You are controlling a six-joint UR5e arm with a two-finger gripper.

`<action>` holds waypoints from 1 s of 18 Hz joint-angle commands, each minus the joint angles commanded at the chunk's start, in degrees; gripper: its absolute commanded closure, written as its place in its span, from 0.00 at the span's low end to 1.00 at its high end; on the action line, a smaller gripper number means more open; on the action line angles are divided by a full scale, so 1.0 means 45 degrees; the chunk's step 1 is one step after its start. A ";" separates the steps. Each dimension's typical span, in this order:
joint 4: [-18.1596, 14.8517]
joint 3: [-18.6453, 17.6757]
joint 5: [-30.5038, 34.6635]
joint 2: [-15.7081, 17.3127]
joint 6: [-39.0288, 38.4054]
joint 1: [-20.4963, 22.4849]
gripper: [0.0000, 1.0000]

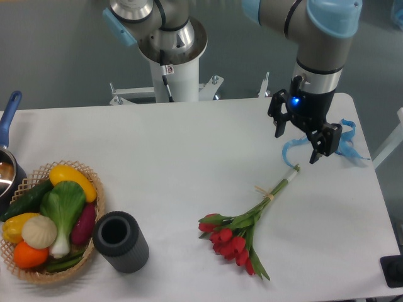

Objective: Pick up the flowers from the table
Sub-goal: 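Move the open gripper over the red tulip bundle's stems and lower it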

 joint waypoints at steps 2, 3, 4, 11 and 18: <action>0.0155 -0.0155 0.0019 0.0000 0.0039 -0.0039 0.00; 0.0369 -0.0272 -0.0019 0.0000 0.0039 -0.0039 0.00; 0.0661 -0.0293 -0.0194 0.0000 0.0000 -0.0039 0.00; 0.1949 -0.1520 -0.1325 0.0097 -0.1442 -0.0039 0.00; 0.3926 -0.2324 -0.1582 -0.0741 -0.3828 -0.0606 0.00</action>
